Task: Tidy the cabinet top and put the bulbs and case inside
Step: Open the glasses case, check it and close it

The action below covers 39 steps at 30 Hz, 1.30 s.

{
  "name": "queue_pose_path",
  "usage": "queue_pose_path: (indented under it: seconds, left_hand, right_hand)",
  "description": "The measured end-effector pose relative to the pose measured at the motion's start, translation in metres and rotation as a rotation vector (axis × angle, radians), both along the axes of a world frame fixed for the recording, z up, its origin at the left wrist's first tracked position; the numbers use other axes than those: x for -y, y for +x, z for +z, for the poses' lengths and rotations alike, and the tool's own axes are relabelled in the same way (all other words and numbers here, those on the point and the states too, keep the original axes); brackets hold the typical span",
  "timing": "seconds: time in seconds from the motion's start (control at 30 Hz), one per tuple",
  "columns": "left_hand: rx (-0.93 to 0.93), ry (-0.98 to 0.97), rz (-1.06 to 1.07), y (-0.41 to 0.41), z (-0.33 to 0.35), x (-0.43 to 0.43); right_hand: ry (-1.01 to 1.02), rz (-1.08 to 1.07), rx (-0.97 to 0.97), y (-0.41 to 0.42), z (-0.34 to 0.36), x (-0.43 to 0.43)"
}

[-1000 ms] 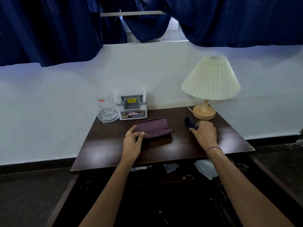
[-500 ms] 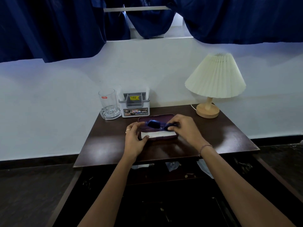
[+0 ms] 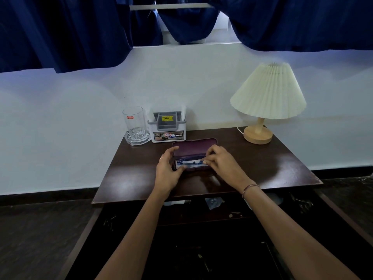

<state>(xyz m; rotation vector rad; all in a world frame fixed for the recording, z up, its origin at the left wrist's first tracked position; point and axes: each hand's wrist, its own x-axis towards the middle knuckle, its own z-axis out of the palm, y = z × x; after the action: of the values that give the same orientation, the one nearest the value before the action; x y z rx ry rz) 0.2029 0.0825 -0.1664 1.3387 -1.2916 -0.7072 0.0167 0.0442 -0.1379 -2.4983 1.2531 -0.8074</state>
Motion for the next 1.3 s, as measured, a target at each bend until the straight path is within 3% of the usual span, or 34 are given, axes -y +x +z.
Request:
queue_pose_path:
  seconds: [0.13, 0.4, 0.53, 0.63, 0.7, 0.87, 1.0, 1.3]
  left_hand:
    - [-0.017, 0.000, 0.001, 0.000, 0.001, 0.000]
    - [-0.069, -0.012, -0.018, -0.003, 0.007, -0.005]
    - [-0.066, -0.022, -0.017, -0.003, 0.009, -0.006]
    - [-0.074, -0.030, -0.012, -0.003, 0.008, -0.005]
    - [-0.065, -0.025, -0.011, -0.002, 0.007, -0.004]
    - [-0.001, -0.012, 0.004, 0.000, 0.005, -0.002]
    - [0.052, 0.042, 0.021, -0.001, 0.006, 0.000]
    - [0.075, 0.050, 0.027, -0.001, 0.004, 0.001]
  right_hand:
    - [0.067, -0.057, 0.109, 0.004, 0.005, 0.002]
    - [0.210, -0.069, 0.078, 0.013, 0.010, 0.007]
    - [0.080, -0.100, 0.106, 0.013, 0.007, 0.005]
    - [-0.098, -0.082, 0.363, 0.002, 0.002, 0.002]
    - [-0.115, -0.076, 0.468, -0.010, -0.004, 0.003]
    - [0.199, -0.035, 0.289, -0.030, -0.019, 0.015]
    - [0.339, 0.078, 0.355, -0.028, -0.020, 0.020]
    - [0.185, 0.006, 0.339, -0.031, -0.021, 0.019]
